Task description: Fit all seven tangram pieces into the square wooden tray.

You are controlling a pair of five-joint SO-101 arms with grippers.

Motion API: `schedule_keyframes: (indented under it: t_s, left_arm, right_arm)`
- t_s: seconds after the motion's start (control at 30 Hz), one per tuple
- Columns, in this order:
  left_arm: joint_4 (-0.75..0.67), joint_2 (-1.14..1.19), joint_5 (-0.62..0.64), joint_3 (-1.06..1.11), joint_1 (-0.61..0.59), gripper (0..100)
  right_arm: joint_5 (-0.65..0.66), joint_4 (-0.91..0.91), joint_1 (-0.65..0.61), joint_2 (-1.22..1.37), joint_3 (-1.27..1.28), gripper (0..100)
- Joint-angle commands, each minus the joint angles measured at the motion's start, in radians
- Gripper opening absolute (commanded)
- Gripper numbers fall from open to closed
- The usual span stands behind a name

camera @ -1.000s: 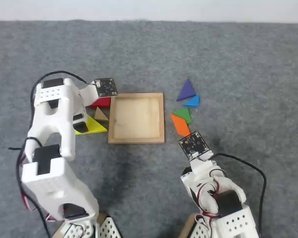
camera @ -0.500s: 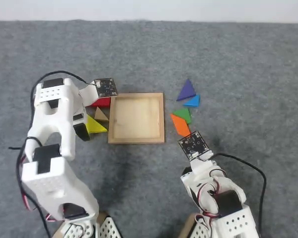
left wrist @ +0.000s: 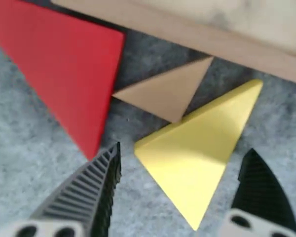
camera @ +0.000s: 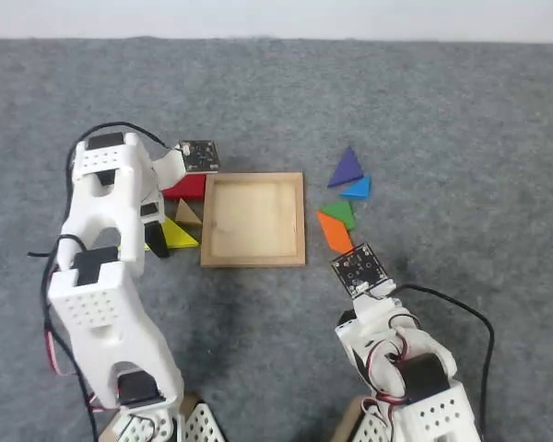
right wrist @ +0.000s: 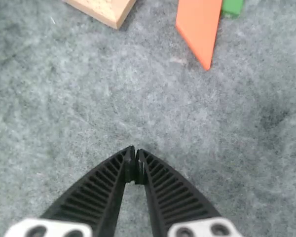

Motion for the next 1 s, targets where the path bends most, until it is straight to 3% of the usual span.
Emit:
schedule_keyframes:
  t_s: [0.0, 0.37, 0.97]
  left_arm:
    - [0.018, -0.005, -0.011, -0.045, 0.006, 37]
    - [0.02, 0.094, -0.015, -0.076, -0.032, 37]
    - [0.092, 0.035, -0.023, -0.073, -0.031, 31]
  right_arm:
    - [-0.009, 0.008, -0.013, -0.018, 0.017, 0.9]
    - [-0.009, 0.008, -0.013, -0.018, 0.017, 0.9]
    - [-0.009, 0.008, -0.013, -0.018, 0.017, 0.9]
